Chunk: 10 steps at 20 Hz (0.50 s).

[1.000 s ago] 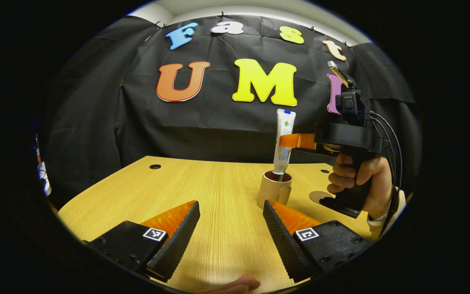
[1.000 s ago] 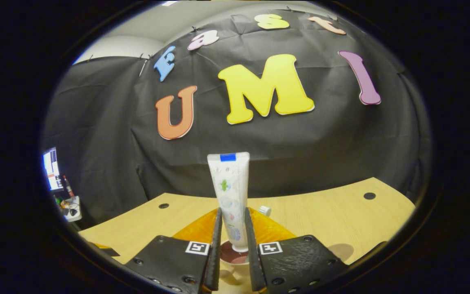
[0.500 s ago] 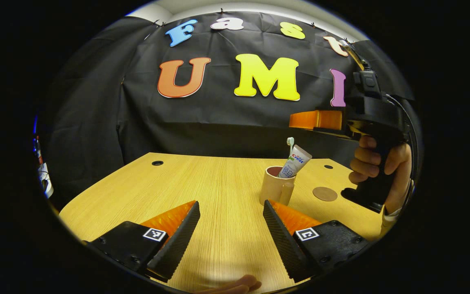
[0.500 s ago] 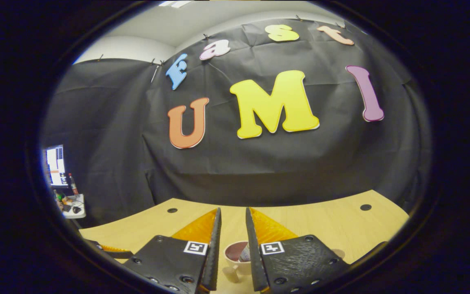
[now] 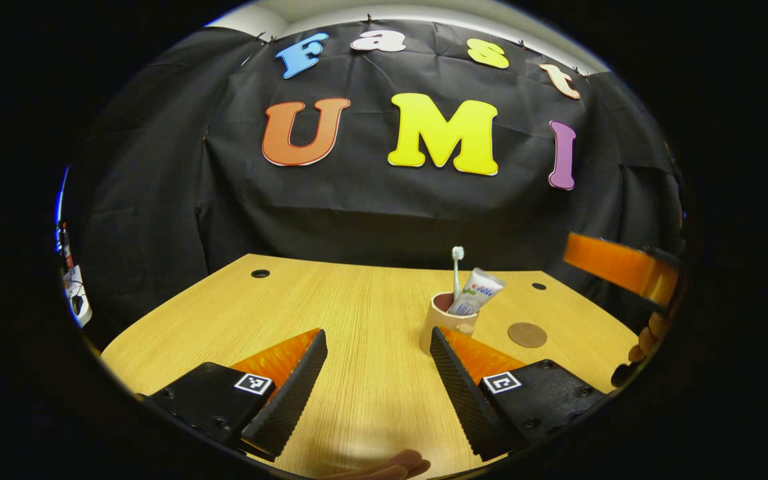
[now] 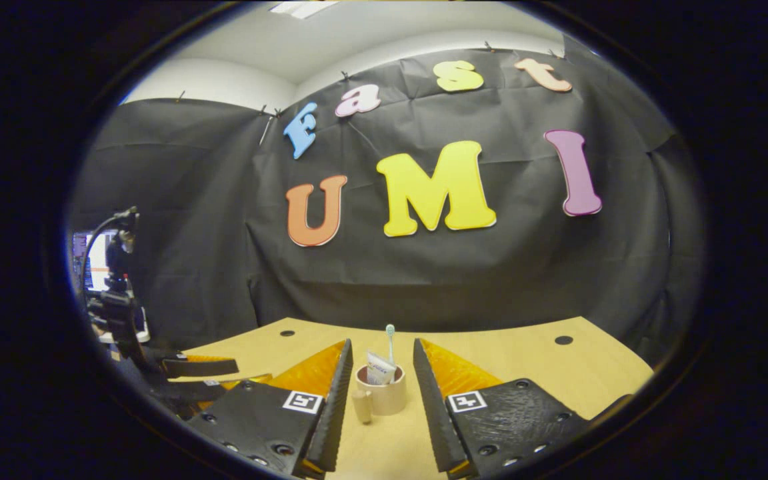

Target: Put the toothbrush and toothpaste on the desktop into the cup, then pick up the cup and place it on the coaster on the desktop.

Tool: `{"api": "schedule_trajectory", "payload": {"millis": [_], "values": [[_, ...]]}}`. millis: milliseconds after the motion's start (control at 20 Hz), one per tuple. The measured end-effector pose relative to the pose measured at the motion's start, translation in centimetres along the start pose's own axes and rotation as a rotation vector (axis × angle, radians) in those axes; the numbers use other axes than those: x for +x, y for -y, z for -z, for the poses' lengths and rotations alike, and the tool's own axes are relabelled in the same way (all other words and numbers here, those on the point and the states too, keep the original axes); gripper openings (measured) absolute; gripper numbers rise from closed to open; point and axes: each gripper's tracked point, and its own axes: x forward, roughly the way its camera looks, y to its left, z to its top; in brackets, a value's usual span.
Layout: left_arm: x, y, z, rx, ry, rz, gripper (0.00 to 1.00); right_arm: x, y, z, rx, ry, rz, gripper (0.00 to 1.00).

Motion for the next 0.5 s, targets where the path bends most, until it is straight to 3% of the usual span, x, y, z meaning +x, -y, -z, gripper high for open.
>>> {"api": "schedule_trajectory", "payload": {"millis": [150, 200, 500], "values": [[0.7, 2.1, -2.7, 0.006, 0.013, 0.047, 0.98, -3.4, 0.5, -0.6, 0.005, 0.025, -0.018, 0.56], [0.8, 2.8, -3.2, 0.016, 0.004, 0.060, 0.98, -4.4, 0.8, -0.7, 0.001, 0.027, -0.018, 0.62], [3.1, 5.9, -6.1, 0.031, -0.047, 0.065, 0.98, -8.7, 3.0, 0.7, -0.005, -0.008, -0.061, 0.70]]}}
